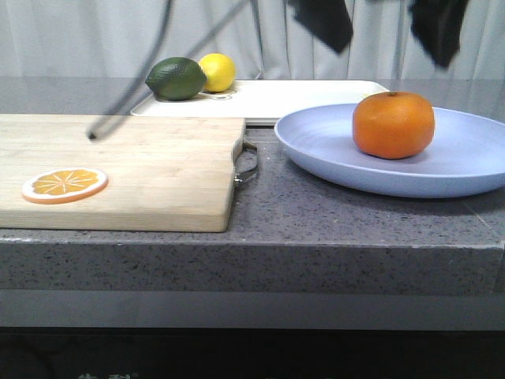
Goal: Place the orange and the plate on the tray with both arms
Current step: 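Lower the orange onto the plate, open the left gripper, withdraw, then grasp the rim of the blue plate with the right gripper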
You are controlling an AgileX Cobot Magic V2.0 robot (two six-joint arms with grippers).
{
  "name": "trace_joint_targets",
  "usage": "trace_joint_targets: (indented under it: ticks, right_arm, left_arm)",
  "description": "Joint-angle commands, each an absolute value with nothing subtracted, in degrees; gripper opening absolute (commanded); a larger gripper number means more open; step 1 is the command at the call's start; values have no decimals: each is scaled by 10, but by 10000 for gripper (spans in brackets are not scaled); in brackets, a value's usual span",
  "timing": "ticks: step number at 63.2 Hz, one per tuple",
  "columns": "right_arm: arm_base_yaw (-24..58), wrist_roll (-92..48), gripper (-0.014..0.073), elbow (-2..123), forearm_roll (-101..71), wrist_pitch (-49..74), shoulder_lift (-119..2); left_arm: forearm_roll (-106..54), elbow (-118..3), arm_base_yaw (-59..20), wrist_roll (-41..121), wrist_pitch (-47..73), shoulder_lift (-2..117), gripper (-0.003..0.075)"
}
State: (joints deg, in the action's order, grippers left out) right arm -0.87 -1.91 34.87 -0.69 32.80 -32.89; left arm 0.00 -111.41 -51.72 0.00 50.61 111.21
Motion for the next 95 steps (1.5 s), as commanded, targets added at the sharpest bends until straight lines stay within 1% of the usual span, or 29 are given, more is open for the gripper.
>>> trace_joint_targets:
  ticks: [1, 15, 28, 38, 46, 50, 56, 65, 78, 95]
  right_arm:
    - [-11, -20, 654, 369, 0, 294, -334]
    - [-11, -19, 654, 369, 0, 312, -337]
    - [-12, -5, 654, 380, 0, 332, -379]
    - [-17, -4, 654, 438, 0, 376, -445]
    - [-36, -4, 654, 517, 0, 442, -530]
    - [-59, -4, 654, 545, 0, 459, -565]
    - [-106, -12, 654, 586, -45, 496, -623]
    - [-160, -103, 654, 602, -200, 539, -691]
    - [-163, -199, 653, 583, -394, 543, -740]
    - [-156, -204, 653, 539, -441, 513, -759]
  left_arm:
    - [0, -1088, -520, -11, 465, 1022, 673]
    - [24, -901, -518, -15, 396, 872, 673]
    - [24, -736, -462, -28, 352, 727, 673]
    - [23, -639, -425, -28, 349, 628, 673]
    - [25, -575, -407, -28, 349, 557, 673]
    - [27, -551, -401, -28, 349, 528, 673]
    - [28, -523, -391, -28, 348, 493, 673]
    - [33, -507, -380, -28, 348, 460, 673]
    - [34, -507, -379, -28, 348, 452, 673]
    - [34, -507, -379, -28, 330, 452, 673]
